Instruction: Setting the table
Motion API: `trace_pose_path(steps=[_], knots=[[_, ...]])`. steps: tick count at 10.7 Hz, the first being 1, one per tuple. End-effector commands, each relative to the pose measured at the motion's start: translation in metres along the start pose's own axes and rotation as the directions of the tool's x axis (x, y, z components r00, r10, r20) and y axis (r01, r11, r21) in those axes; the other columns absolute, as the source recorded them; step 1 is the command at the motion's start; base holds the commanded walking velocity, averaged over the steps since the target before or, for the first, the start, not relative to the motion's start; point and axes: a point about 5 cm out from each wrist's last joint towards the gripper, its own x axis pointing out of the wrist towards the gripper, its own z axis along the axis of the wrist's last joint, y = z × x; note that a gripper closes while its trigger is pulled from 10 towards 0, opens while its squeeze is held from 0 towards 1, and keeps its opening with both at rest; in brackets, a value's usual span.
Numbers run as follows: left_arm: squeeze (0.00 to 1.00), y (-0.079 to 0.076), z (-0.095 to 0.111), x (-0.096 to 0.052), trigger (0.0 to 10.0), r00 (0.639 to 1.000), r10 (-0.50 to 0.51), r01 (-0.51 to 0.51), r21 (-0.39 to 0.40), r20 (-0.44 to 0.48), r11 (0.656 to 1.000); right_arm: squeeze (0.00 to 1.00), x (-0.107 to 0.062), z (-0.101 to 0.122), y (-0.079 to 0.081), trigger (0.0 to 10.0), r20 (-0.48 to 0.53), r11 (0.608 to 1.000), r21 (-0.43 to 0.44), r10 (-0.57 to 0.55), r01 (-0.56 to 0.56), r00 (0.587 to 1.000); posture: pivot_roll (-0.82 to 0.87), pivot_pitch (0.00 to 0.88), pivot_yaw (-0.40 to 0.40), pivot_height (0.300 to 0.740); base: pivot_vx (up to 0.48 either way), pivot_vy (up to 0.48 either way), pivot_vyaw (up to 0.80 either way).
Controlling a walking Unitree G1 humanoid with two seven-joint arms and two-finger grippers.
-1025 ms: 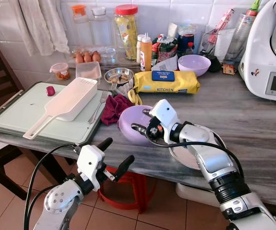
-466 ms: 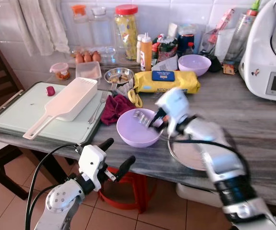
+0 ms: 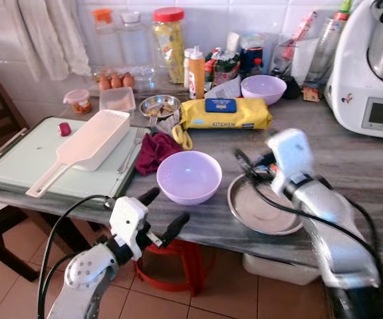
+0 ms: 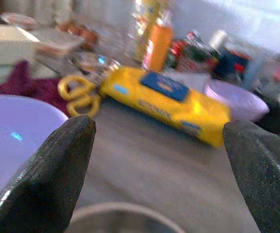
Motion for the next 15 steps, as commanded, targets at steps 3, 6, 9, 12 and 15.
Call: trace_pose_path(steps=[3,6,9,12,15], knots=[[0.0,0.003,-0.002,0.004,10.0,1.0,-0.016,0.016,0.008,-0.006,1.0,1.0,-0.016,0.0,-0.006,10.0,-0.089,0.995,0.028,-0.096,0.098,0.991,-0.1,0.0,0.091,0.74,0.0,0.0,0.0],[0.0,0.003,-0.003,0.006,10.0,1.0,-0.022,0.022,0.005,-0.002,1.0,1.0,-0.027,-0.017,-0.005,10.0,-0.234,0.98,0.099,-0.145,0.171,0.961,-0.11,0.0,0.089,0.74,0.0,0.0,0.0],[0.0,0.004,-0.004,0.005,10.0,1.0,-0.021,0.021,0.007,-0.005,1.0,1.0,-0.031,-0.042,0.0,10.0,-0.38,0.972,0.155,-0.104,0.175,0.919,-0.1,0.0,0.082,0.74,0.0,0.0,0.0],[0.0,0.004,-0.006,0.002,10.0,1.0,-0.014,0.014,0.007,-0.012,1.0,1.0,-0.03,-0.051,0.008,10.0,-0.453,0.971,0.207,-0.015,0.121,0.892,-0.09,0.0,0.072,0.74,0.0,0.0,0.0],[0.0,0.004,-0.007,0.001,10.0,1.0,-0.01,0.01,0.008,-0.013,1.0,1.0,-0.025,-0.053,0.015,10.0,-0.458,0.959,0.279,0.086,0.051,0.885,-0.08,0.0,0.07,0.74,0.0,0.0,0.0]])
